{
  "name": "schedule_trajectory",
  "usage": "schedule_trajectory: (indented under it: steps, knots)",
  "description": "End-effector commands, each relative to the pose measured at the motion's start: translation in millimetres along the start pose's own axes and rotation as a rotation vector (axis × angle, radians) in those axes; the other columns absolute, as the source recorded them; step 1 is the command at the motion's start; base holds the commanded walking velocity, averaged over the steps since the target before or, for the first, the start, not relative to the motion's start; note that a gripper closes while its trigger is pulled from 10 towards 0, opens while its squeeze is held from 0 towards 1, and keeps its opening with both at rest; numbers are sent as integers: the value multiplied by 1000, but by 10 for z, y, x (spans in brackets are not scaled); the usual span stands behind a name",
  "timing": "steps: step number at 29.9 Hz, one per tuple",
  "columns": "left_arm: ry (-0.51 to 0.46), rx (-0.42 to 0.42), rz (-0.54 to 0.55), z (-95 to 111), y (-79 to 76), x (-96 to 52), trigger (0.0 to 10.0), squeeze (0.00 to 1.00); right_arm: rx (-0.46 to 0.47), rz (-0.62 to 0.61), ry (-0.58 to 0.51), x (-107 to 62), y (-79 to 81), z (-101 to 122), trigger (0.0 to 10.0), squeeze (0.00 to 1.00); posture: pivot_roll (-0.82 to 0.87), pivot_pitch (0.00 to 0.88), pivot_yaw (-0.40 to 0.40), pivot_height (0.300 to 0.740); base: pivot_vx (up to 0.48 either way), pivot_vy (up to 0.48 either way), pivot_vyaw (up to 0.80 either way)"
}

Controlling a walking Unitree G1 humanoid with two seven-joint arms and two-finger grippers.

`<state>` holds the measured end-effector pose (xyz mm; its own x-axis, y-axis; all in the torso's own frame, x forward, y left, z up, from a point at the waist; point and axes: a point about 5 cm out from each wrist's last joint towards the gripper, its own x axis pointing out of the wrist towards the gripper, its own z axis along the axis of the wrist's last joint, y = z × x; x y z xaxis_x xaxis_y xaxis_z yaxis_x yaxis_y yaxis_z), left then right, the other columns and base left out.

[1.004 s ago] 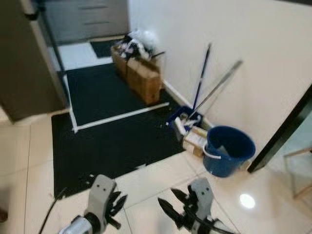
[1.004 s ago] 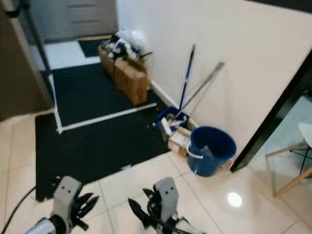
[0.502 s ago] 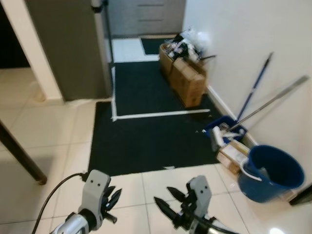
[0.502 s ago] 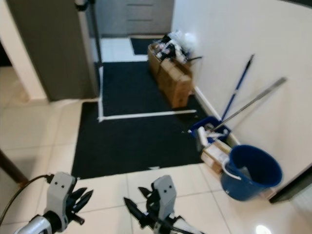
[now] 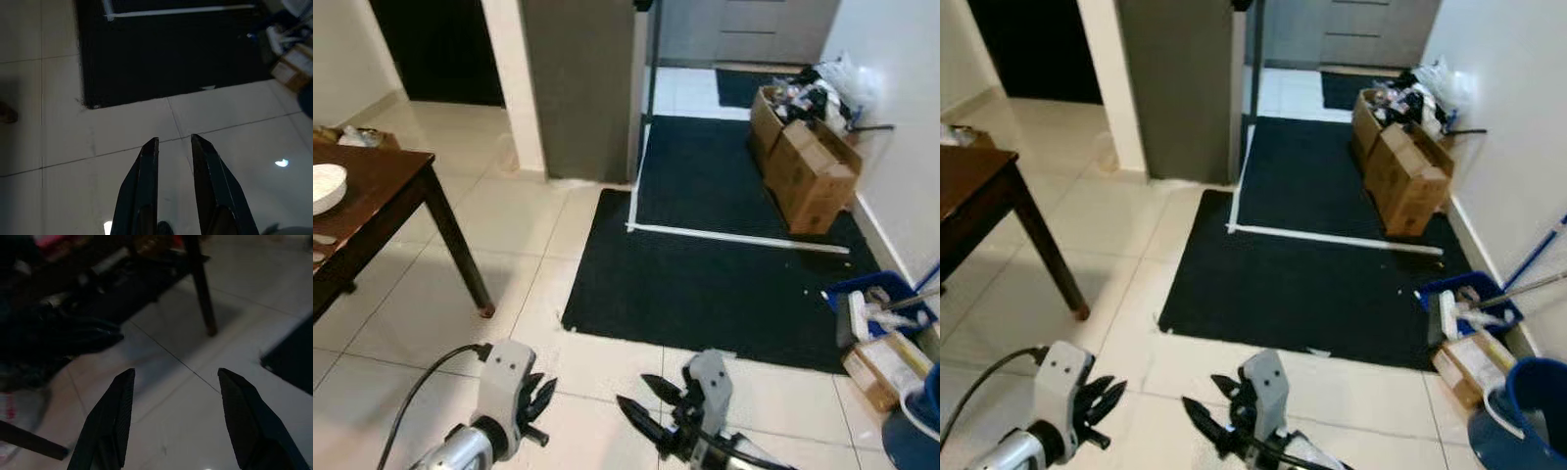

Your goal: Setting the table

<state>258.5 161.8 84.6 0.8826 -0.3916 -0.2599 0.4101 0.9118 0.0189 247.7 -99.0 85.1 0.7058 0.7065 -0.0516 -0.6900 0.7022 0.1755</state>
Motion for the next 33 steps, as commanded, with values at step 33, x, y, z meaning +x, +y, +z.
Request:
schedule_trajectory:
  steps: [33]
  knots:
    - [28,-13,-4,-38,-28,27,10000,0,2,-1,31,-27,-14,-50,10000,0,68,95,59,740,0,0,781]
